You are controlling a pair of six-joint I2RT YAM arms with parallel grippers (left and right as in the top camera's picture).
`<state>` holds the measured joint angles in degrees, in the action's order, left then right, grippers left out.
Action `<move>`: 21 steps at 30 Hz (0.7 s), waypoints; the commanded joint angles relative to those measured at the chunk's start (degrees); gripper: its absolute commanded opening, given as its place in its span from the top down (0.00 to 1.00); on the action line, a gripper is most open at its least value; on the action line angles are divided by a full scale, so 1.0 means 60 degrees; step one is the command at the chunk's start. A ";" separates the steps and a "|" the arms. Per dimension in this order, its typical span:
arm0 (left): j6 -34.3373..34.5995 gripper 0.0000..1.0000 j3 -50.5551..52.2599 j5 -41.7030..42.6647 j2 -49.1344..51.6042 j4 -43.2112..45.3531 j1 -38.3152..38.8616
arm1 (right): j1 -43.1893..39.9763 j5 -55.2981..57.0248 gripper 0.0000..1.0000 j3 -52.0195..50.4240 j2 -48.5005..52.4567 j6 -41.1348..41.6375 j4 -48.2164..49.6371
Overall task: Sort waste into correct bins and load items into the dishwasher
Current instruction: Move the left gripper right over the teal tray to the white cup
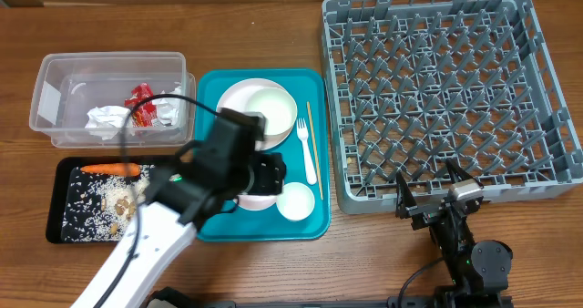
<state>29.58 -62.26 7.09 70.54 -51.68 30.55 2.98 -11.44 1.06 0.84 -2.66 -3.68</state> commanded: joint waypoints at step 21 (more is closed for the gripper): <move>0.0885 0.69 -0.0146 -0.0444 0.3286 0.0047 0.0976 | -0.0044 -0.0044 0.00 -0.0102 -0.0073 -0.0022 0.0018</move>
<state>34.61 -62.26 4.27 90.02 -51.46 36.21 2.98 -11.62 1.06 0.84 -2.66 -3.73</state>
